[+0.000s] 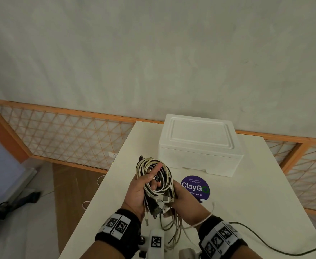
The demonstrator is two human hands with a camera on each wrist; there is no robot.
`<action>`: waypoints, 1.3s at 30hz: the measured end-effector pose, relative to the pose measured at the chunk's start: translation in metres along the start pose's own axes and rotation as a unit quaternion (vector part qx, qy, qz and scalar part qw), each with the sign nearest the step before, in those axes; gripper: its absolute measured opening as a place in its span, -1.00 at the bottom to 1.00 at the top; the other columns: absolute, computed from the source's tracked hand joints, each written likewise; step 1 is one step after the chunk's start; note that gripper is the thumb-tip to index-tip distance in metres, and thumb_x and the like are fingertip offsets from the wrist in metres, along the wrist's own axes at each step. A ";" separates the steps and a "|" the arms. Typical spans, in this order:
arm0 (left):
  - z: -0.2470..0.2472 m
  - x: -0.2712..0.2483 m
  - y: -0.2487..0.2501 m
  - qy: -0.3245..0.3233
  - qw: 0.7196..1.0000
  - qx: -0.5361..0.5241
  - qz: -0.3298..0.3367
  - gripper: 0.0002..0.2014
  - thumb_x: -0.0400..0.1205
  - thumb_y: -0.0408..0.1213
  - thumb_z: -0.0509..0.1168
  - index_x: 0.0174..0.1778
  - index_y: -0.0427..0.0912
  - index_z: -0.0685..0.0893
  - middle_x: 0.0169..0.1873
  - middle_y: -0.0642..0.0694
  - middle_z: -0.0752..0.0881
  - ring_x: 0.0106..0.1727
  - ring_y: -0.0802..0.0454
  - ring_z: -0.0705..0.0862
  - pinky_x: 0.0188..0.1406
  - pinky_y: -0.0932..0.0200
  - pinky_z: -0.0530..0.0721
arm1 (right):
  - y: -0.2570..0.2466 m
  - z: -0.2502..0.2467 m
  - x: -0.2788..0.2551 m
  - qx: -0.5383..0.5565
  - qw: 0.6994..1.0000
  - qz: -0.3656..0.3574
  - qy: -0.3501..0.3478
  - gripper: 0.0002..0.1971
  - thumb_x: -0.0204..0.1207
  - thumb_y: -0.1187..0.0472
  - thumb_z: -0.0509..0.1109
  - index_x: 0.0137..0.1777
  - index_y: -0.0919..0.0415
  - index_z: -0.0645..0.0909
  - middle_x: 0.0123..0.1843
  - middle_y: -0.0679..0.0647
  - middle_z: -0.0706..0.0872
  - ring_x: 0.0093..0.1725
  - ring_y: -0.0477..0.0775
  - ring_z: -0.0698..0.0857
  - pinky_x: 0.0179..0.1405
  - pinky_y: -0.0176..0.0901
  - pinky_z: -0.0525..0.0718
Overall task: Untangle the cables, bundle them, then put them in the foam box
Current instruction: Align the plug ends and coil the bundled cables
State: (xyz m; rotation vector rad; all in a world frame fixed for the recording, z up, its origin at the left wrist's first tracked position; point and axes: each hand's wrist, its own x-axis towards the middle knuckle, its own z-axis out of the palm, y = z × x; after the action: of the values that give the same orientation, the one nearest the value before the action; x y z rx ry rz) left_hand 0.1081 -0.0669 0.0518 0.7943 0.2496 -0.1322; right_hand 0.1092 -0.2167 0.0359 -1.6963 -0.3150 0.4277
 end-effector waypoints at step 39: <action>0.014 -0.012 -0.007 0.064 0.935 0.306 0.168 -0.88 0.57 -0.39 0.40 -0.02 -0.24 0.62 -0.48 -0.12 0.65 -0.49 0.04 0.61 -0.40 0.17 0.64 | -0.045 0.004 0.002 -0.515 0.849 0.097 -0.071 -0.74 0.50 0.31 0.31 0.19 0.25 0.56 0.01 0.15 0.67 -0.09 0.11 0.64 -0.20 -0.19 0.56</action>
State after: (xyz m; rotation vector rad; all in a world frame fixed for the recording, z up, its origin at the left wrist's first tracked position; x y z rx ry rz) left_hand 0.0978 -0.0820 0.0593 1.4573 0.1915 0.1779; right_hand 0.1108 -0.2052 0.0798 -2.7780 -0.5407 0.5870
